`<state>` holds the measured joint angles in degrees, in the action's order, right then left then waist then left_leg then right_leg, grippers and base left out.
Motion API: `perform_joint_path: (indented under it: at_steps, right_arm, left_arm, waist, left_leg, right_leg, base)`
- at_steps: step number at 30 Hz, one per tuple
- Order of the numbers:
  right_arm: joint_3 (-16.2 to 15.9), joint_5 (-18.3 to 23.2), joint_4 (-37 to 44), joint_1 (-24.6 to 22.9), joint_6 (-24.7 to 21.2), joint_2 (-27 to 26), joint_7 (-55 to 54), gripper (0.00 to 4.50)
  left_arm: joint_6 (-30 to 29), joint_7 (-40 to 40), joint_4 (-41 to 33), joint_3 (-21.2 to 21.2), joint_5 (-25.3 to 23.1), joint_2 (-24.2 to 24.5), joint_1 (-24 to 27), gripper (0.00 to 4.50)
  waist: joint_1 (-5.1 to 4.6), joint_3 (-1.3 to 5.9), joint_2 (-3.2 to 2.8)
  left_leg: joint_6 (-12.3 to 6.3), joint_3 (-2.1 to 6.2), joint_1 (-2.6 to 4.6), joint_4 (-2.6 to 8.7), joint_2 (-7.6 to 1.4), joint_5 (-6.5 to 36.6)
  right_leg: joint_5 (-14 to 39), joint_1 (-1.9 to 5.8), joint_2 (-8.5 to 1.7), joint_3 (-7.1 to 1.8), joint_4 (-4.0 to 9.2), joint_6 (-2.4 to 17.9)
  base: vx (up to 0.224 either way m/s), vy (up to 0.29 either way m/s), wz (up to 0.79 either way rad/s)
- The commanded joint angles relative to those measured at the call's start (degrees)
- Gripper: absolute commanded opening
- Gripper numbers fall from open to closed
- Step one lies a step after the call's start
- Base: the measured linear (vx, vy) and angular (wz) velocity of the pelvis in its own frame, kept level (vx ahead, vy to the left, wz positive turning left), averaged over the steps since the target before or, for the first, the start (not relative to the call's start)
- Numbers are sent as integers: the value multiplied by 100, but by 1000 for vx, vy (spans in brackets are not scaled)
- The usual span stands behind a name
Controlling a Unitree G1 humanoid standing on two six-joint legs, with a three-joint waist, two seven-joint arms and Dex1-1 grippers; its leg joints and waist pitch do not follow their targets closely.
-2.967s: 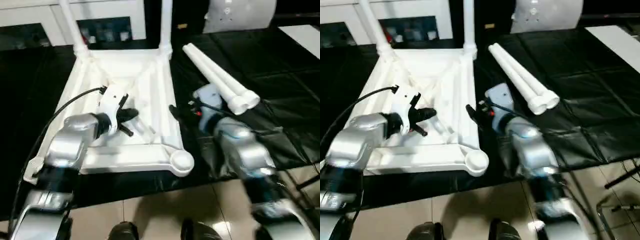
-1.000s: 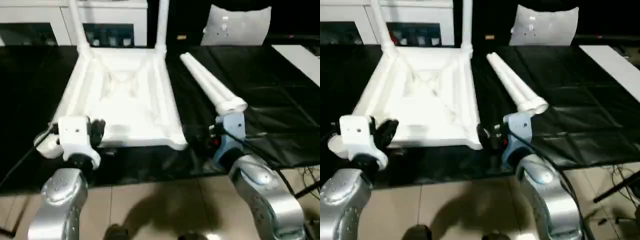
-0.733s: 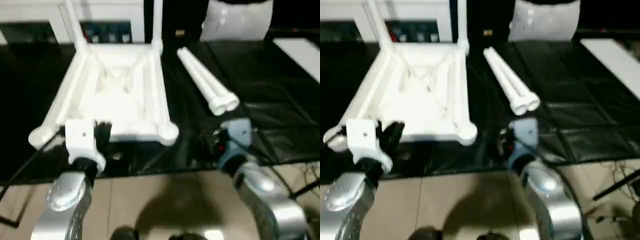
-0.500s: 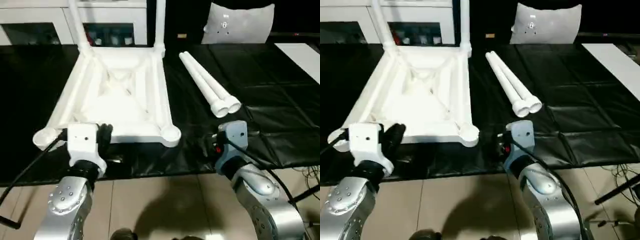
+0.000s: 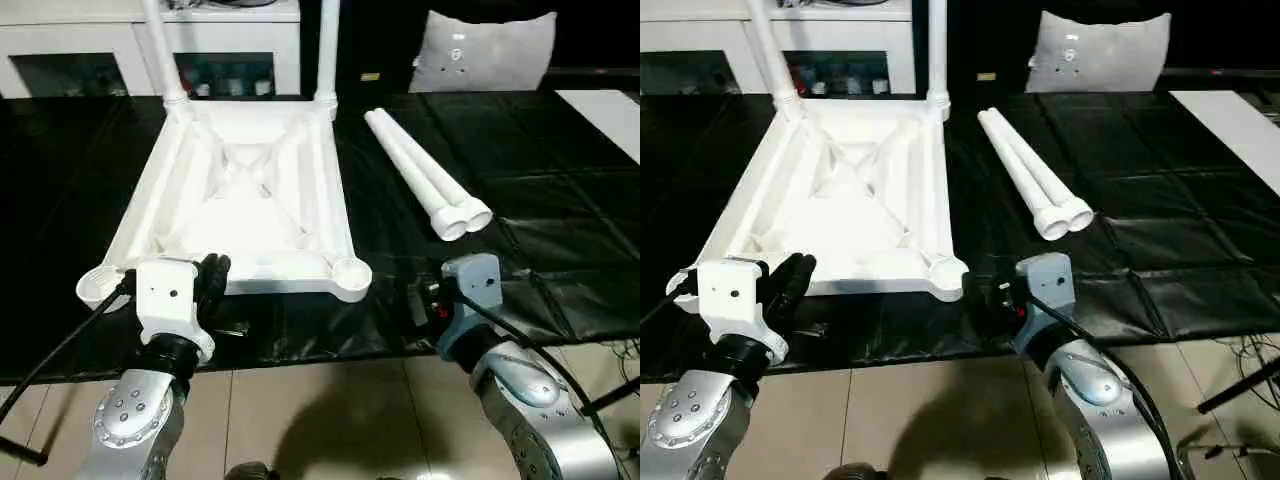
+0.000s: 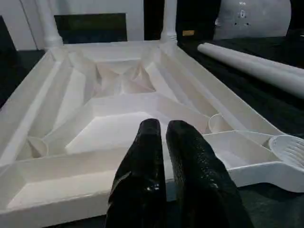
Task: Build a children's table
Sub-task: Rotate table base
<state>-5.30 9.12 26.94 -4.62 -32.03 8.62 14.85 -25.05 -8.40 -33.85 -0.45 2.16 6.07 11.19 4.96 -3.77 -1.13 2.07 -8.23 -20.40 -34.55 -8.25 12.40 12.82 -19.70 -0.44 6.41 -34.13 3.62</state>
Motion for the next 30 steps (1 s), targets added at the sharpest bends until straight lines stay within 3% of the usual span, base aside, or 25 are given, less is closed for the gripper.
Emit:
perform_joint_path:
  at_steps: [1, 5, 9, 12, 21, 24, 27, 30]
  right_arm:
    - [25, -22, 101, -12, 53, 47, -24, 450]
    - [-10, -39, 57, -3, 90, 60, -5, 450]
    - [-51, -24, 62, 30, 72, 61, 7, 450]
    - [-91, -18, 62, 20, 52, 80, 26, 450]
    - [-192, -29, 56, -46, 37, 158, 80, 450]
    - [-204, -31, 72, -59, -18, 176, 67, 450]
    - [-193, -35, 113, -75, -127, 163, -10, 450]
    - [-78, -35, 95, -21, -273, 39, -217, 450]
  left_arm:
    - [240, 7, 75, -101, -276, 192, -35, 78]
    - [528, -138, 216, -313, -744, 576, -54, 78]
    - [518, -187, 253, -398, -819, 679, -23, 79]
    - [501, -191, 278, -456, -762, 734, 12, 107]
    - [584, -239, 322, -504, -733, 703, 73, 160]
    - [534, -211, 325, -457, -577, 594, 64, 193]
    - [420, -109, 262, -214, 86, 67, 4, 202]
    - [126, -5, 229, -178, 127, -70, -52, 237]
  waist:
    - [-2, 218, 2]
    - [1, 228, -3]
    - [-10, 248, -26]
    - [-10, 252, -21]
    - [-6, 216, -10]
    - [-6, 214, -17]
    - [-4, 221, 2]
    - [-15, 215, 24]
  left_leg:
    - [-301, 261, 1, 442, -583, 1015]
    - [-294, 274, 29, 454, -607, 985]
    - [-291, 277, 19, 455, -640, 889]
    - [-326, 264, 0, 445, -633, 774]
    - [-323, 248, 21, 449, -621, 945]
    - [-318, 253, 16, 452, -623, 935]
    - [-296, 240, -1, 441, -635, 879]
    - [-334, 234, -6, 442, -607, 853]
  right_leg:
    - [1931, 169, -946, -554, 596, 56]
    - [1794, 145, -926, -557, 581, -14]
    - [1265, 155, -946, -571, 507, 190]
    - [1060, 168, -952, -576, 479, 291]
    - [1540, 151, -955, -578, 544, 233]
    - [1502, 146, -947, -576, 540, 214]
    - [1449, 169, -973, -575, 542, 311]
    - [1516, 153, -949, -573, 539, 267]
  base:
    - [0, 0, 0]
    - [0, 0, 0]
    - [0, 0, 0]
    - [0, 0, 0]
    - [0, 0, 0]
    - [0, 0, 0]
    - [0, 0, 0]
    - [0, 0, 0]
